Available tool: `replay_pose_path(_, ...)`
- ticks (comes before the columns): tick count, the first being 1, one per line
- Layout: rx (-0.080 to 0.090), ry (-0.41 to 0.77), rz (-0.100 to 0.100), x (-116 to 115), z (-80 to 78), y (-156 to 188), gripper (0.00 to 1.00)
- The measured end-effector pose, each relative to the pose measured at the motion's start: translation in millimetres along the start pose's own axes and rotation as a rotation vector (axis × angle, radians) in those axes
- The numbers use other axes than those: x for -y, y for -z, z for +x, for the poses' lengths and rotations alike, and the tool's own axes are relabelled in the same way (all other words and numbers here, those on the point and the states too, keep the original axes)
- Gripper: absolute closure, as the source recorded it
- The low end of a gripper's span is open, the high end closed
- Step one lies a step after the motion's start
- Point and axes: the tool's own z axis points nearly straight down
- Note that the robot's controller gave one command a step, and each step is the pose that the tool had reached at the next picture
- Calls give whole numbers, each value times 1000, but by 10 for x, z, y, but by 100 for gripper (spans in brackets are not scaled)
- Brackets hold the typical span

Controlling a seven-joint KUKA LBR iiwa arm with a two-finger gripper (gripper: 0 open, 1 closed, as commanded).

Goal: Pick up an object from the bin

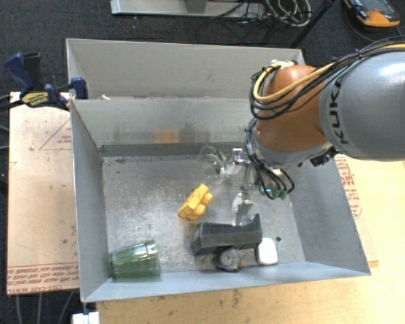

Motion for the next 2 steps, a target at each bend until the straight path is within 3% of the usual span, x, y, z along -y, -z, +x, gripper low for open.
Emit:
replay_pose_path(1, 8, 0, 0, 0, -18, 44, 0)
replay_pose_path(2, 18, 64, 2, -74, -49, -256, 0)
